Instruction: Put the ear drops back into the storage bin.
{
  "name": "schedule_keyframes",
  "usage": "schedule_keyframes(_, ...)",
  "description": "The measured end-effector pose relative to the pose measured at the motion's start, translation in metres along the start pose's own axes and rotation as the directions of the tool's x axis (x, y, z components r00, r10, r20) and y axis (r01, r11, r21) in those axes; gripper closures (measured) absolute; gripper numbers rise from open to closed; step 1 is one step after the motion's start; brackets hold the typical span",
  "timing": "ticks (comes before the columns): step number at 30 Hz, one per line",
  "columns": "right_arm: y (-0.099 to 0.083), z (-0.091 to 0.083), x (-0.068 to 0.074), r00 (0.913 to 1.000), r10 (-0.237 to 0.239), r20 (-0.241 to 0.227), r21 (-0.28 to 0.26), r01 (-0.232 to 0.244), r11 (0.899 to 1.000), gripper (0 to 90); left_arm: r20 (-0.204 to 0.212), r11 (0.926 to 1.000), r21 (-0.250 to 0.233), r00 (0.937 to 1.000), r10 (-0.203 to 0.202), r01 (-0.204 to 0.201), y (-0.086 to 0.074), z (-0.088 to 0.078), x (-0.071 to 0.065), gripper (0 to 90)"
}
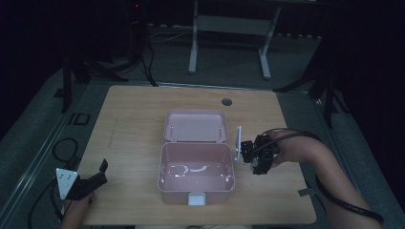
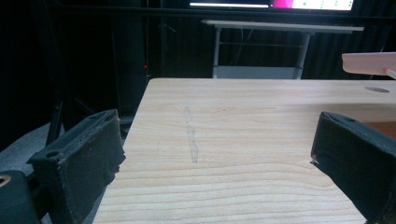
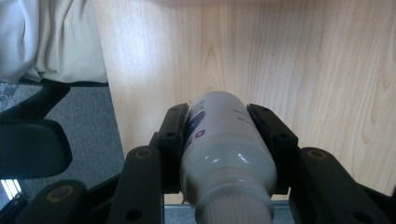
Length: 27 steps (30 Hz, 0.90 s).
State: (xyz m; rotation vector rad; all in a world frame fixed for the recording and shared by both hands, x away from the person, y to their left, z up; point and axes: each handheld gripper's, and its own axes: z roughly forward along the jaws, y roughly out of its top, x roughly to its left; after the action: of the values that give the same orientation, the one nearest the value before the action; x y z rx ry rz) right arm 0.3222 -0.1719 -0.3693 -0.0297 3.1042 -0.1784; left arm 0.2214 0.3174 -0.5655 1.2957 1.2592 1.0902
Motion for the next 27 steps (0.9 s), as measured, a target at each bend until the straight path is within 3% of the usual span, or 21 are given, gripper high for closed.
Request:
schedule_keyframes(15, 0.038, -0.01, -0.003, 0.9983, -0.058, 0.007, -0.025, 0.058, 0.998, 59.3, 0.004, 1.0, -0.006, 1.0, -0.002, 0.002, 0.0, 0.0, 0.0, 2.4)
schedule_keyframes(27, 0.068, -0.009, -0.005, 0.9944, -0.106, -0.005, -0.036, 0.106, 0.994, 59.3, 0.006, 1.0, -0.007, 1.0, -0.003, 0.003, 0.0, 0.0, 0.0, 2.4)
